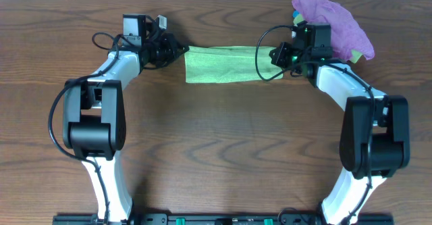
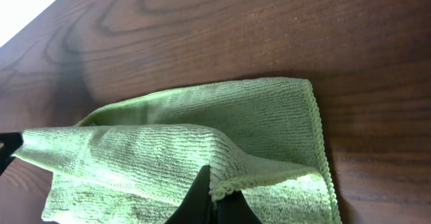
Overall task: Fold the cloth
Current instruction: 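Lower the folded edge onto the cloth and open both grippers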
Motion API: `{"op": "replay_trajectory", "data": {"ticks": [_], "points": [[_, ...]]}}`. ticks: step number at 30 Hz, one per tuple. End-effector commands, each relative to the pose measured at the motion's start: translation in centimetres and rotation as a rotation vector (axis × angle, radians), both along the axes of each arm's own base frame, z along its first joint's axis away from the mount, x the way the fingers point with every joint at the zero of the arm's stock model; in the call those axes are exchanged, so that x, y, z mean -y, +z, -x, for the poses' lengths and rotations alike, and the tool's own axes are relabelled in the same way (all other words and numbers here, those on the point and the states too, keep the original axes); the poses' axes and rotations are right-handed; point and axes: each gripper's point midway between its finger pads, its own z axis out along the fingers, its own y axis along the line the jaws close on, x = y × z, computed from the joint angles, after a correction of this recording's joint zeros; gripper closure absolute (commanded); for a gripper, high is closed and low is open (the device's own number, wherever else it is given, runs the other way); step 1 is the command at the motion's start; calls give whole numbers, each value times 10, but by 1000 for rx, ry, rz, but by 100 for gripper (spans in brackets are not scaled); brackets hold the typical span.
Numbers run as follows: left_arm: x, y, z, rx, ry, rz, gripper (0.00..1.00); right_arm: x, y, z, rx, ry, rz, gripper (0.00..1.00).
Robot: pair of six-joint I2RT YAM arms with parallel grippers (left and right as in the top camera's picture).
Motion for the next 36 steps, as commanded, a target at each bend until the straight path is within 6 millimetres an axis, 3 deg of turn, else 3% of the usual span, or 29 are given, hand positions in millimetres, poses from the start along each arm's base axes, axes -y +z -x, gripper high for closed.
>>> {"op": "replay_trajectory", "data": {"ticks": [1,8,15,36], "points": [[-5,-7,-4,9,-4,-21,94,-3,1,-6,10,1,6,98],[-4,-15,4,-24,-19,-47,94,-2,-5,-1,-24,-3,9,98],[1,-22,11,-57,-24,-71,94,-1,-31,14,-127,-5,15,98],[3,-35,28,-126,-53,-114,94,3,-37,16,-147,-18,32,98]]}}
